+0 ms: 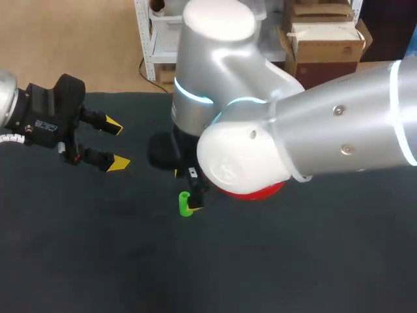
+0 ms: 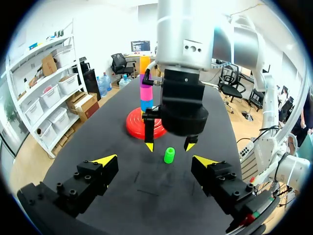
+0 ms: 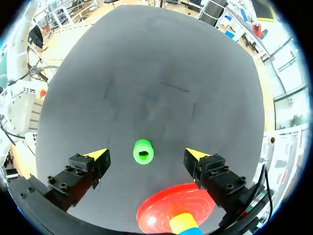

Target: Pick up and stack the cylinders on the red base in this order: pink,purple,orange,green

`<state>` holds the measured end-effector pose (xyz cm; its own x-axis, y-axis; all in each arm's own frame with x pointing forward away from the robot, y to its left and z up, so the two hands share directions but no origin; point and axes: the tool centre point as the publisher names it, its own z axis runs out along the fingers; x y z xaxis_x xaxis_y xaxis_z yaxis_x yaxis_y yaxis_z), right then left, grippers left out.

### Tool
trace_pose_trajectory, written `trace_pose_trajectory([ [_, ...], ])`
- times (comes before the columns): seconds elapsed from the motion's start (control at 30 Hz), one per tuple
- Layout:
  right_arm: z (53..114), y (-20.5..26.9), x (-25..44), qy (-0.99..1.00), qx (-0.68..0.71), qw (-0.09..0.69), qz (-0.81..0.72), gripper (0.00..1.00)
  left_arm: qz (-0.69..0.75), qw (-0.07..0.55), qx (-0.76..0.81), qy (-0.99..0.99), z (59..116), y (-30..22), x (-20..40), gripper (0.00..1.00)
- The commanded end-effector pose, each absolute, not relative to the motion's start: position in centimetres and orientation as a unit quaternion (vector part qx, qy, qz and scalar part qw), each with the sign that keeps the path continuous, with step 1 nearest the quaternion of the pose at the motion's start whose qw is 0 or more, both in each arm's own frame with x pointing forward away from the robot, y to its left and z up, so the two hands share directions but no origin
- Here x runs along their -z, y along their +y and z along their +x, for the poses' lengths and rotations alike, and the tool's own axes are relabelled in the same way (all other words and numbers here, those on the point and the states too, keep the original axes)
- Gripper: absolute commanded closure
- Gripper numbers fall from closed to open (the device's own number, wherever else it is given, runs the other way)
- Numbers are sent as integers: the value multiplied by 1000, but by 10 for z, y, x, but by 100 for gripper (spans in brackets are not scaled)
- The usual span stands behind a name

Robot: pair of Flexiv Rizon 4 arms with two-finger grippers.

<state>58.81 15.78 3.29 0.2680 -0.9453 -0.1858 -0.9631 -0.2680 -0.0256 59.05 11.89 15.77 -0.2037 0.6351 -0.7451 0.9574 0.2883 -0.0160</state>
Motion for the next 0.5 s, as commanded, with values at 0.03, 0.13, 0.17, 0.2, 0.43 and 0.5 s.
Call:
trace_pose_trajectory([
  [0.03, 591, 161, -30, 602, -70, 62, -793, 17, 542, 326, 250, 733, 590, 120, -156, 0],
  [0.13, 590, 160, -28, 602, -71, 60, -793, 24, 542, 326, 250, 733, 590, 120, -156, 0],
  [0.17, 590, 160, -27, 603, -71, 59, -793, 25, 542, 326, 250, 733, 590, 120, -156, 0],
  [0.2, 590, 160, -27, 603, -71, 58, -793, 25, 542, 326, 250, 733, 590, 120, -156, 0],
  [0.43, 589, 158, -25, 603, -74, 51, -793, 34, 542, 326, 250, 733, 590, 120, -156, 0],
  [0.5, 588, 159, -24, 602, -73, 47, -794, 36, 542, 326, 250, 733, 590, 120, -156, 0],
])
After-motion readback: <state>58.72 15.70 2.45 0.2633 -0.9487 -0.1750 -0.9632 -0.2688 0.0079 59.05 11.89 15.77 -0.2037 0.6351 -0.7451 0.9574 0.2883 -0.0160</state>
